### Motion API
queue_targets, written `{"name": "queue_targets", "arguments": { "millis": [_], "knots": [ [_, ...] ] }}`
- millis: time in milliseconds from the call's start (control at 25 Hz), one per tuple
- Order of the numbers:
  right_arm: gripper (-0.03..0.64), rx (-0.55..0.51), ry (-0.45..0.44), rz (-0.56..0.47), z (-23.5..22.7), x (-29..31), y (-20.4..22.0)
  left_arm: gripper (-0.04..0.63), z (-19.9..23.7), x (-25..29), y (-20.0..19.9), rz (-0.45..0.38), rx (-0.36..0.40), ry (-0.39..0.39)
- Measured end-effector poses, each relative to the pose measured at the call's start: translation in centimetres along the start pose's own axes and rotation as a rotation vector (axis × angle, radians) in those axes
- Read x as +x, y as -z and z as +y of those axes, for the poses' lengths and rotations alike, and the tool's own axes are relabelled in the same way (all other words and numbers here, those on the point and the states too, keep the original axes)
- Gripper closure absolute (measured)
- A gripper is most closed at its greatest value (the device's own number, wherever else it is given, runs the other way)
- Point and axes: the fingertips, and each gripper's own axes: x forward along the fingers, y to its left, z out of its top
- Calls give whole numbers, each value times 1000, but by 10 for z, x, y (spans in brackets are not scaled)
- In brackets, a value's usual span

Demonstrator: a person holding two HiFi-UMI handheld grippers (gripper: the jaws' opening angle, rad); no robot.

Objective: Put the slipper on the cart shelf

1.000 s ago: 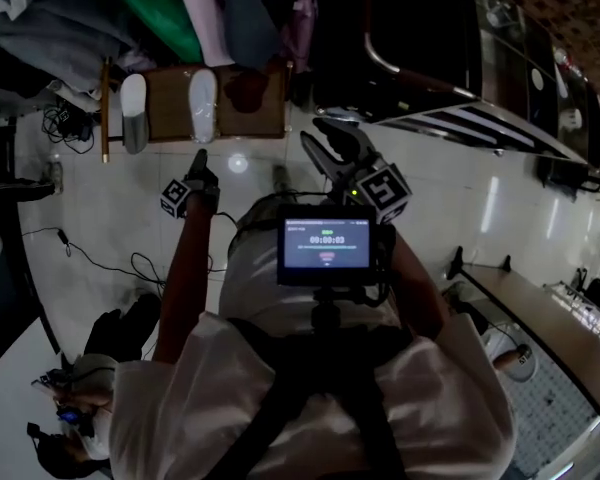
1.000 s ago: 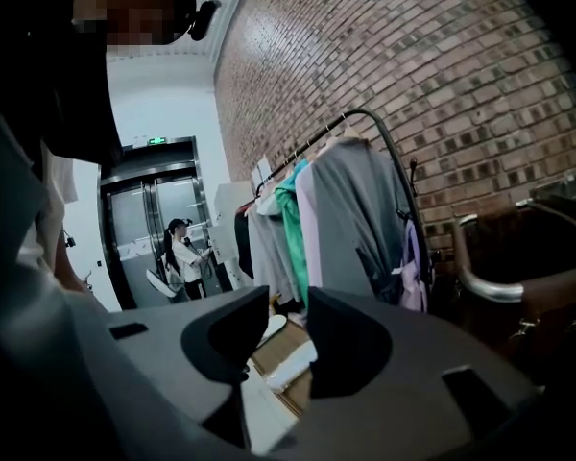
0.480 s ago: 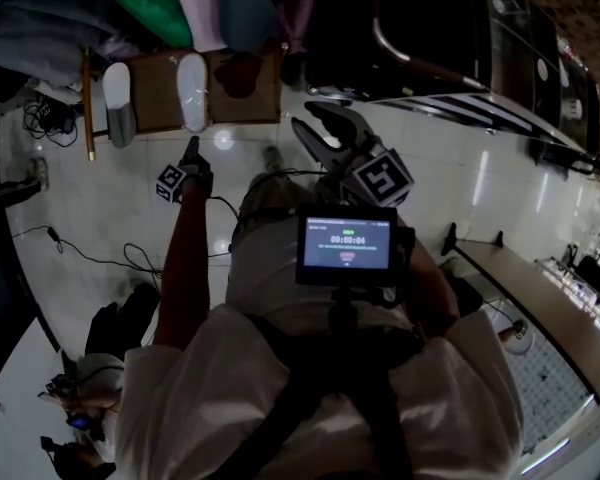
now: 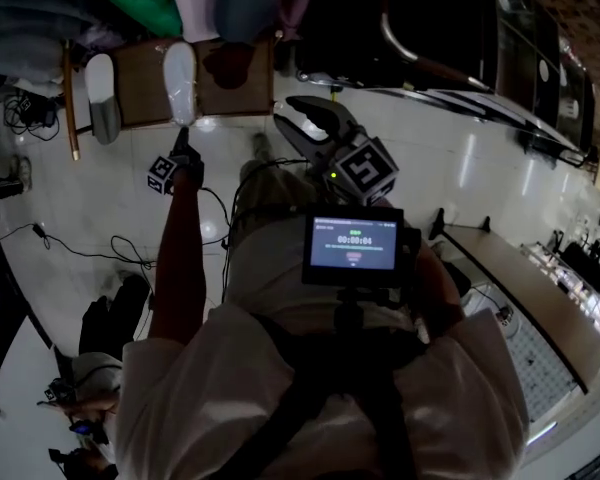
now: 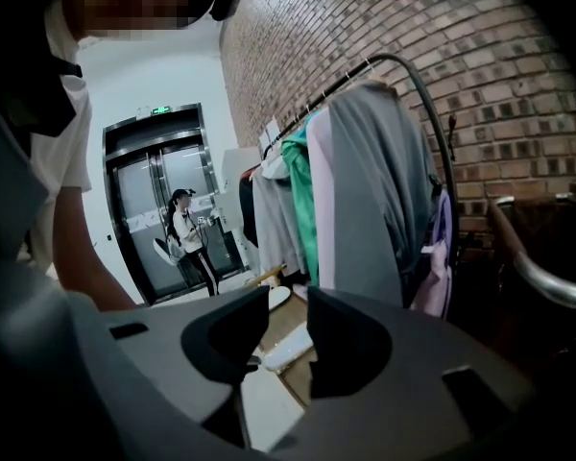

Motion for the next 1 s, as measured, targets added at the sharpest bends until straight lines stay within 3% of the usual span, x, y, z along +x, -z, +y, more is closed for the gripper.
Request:
{"name": "queue_targets", "arguments": {
  "millis": [600, 800, 1000],
  "knots": [
    [482, -39, -130, 175, 19, 55, 48, 399, 2, 16, 8, 1, -11, 10],
    [482, -24, -139, 206, 23, 56, 64, 380, 0, 19, 9, -15, -20, 50],
    [482, -17, -137, 225, 25, 51, 75, 380, -8, 21, 6, -34, -35, 139]
  ]
}}
